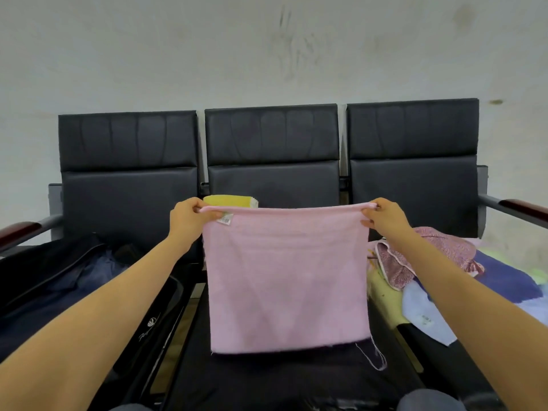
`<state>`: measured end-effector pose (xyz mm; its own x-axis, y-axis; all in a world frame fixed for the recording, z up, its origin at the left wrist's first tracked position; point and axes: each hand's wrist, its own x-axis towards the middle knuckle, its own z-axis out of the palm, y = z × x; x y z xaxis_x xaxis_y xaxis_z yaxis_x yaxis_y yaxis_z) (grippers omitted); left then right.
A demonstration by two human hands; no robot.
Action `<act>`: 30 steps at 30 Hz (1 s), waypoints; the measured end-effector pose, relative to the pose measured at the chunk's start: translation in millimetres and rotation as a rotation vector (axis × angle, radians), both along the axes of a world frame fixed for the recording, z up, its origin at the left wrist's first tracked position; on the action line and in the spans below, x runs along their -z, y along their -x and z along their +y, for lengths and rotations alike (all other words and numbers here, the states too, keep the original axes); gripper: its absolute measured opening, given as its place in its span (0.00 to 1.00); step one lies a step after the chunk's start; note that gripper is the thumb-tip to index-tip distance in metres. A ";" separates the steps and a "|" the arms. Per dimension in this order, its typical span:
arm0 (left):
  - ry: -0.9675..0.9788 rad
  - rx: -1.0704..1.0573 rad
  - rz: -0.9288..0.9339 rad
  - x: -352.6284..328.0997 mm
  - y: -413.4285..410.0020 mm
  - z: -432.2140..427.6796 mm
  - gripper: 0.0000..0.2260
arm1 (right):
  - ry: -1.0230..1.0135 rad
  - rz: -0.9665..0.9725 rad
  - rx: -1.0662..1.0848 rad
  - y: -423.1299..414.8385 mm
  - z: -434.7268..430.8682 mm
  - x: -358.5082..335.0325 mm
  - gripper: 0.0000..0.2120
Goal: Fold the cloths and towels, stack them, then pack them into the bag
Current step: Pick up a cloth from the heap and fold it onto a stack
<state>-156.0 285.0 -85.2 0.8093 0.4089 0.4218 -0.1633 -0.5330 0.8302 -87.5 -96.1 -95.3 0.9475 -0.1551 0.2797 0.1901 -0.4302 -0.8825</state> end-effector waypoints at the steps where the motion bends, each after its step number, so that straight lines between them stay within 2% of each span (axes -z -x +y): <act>1: 0.009 0.007 -0.026 -0.8 -2.0 0.4 0.10 | -0.009 -0.018 0.020 -2.1 2.5 -1.0 0.02; 6: 0.051 0.082 -0.071 8.1 -2.6 4.9 0.08 | -0.105 -0.040 0.023 -8.9 4.6 4.3 0.07; 9: 0.069 0.210 0.028 28.5 8.0 10.3 0.09 | -0.080 0.029 0.010 -3.5 2.0 17.4 0.07; 12: 0.080 0.344 0.207 60.7 23.9 18.5 0.08 | -0.028 0.213 -0.095 5.0 -5.2 37.7 0.07; 14: 0.122 0.405 0.331 84.4 31.8 23.9 0.08 | 0.002 0.422 -0.193 14.0 -10.1 52.5 0.03; 17: 0.132 0.403 0.527 118.1 38.1 26.8 0.07 | 0.112 0.696 -0.275 23.7 -16.0 80.8 0.06; 20: 0.155 0.419 0.709 147.5 39.6 24.5 0.06 | 0.194 0.832 -0.304 30.2 -16.8 112.1 0.07; 23: 0.189 0.418 0.771 171.0 35.3 21.5 0.05 | 0.297 0.888 -0.320 29.9 -13.2 139.0 0.02; 25: 0.220 0.384 0.742 181.7 28.4 19.0 0.06 | 0.319 0.871 -0.306 26.7 -8.0 152.0 0.05; 27: 0.263 0.347 0.698 188.4 17.9 16.1 0.08 | 0.268 0.830 -0.262 17.9 -3.6 162.8 0.10; 30: 0.333 0.271 0.627 197.7 -2.7 12.5 0.10 | 0.184 0.746 -0.158 0.7 4.2 174.1 0.09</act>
<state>-153.3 297.5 -282.9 0.9470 0.1872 -0.2611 0.3025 -0.2465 0.9207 -88.2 -91.9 -269.3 0.9023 -0.0154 -0.4309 -0.3534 -0.5990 -0.7185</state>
